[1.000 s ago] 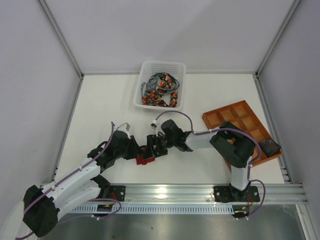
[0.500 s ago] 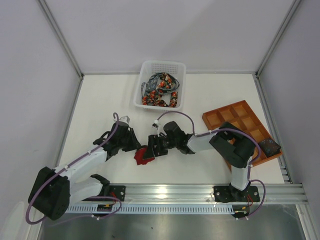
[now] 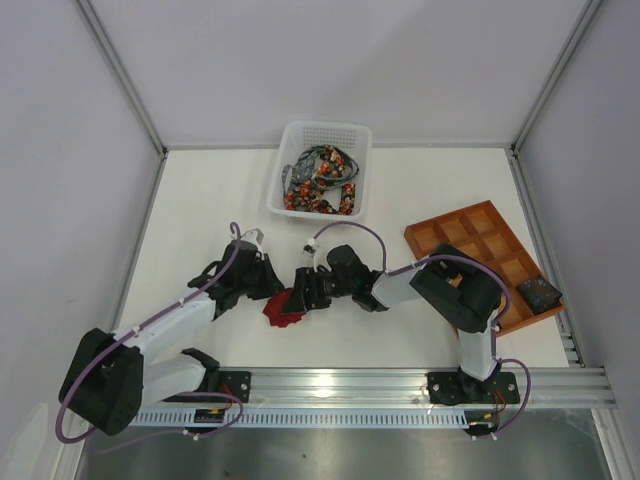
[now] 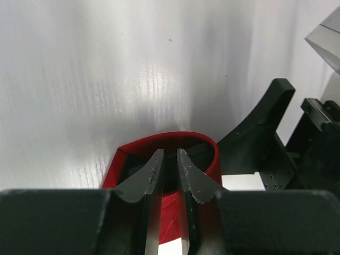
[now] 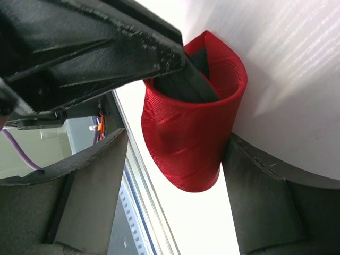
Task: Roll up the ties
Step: Place the rolled tie into the container
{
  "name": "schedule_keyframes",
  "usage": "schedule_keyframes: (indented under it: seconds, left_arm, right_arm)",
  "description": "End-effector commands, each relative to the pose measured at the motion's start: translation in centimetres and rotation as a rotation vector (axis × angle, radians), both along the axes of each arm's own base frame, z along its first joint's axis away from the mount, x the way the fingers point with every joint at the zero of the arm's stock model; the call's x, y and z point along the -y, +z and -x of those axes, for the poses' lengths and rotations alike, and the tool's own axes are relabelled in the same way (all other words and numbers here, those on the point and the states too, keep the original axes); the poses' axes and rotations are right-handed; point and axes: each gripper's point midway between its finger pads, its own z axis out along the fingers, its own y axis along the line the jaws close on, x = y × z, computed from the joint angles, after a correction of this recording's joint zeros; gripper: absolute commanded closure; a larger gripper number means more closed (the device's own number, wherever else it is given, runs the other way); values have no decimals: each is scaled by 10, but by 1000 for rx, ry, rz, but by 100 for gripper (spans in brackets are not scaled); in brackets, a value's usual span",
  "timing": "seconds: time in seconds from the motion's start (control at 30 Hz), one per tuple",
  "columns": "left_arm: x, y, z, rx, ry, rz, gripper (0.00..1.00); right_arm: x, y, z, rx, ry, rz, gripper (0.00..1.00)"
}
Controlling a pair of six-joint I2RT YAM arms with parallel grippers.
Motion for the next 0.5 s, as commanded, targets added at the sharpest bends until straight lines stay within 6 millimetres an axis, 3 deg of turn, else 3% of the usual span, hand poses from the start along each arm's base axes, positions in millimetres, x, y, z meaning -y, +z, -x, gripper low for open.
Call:
schedule_keyframes:
  seconds: [0.0,0.1,0.17,0.33,0.47]
  left_arm:
    - [2,8,0,40,-24,28,79]
    - [-6,7,2,41,10,8,78]
    - [-12,7,2,45,38,-11,68]
    - [-32,19,-4,59,146,-82,53]
    - [-49,31,-3,51,262,-109,53]
  right_arm:
    - [7,-34,-1,-21,-47,84,25]
    - [7,-36,-2,-22,-53,89,26]
    - [9,-38,-2,-29,-57,96,27]
    - [12,-43,1,-44,-56,109,27]
    - [12,-43,0,-47,-56,106,27]
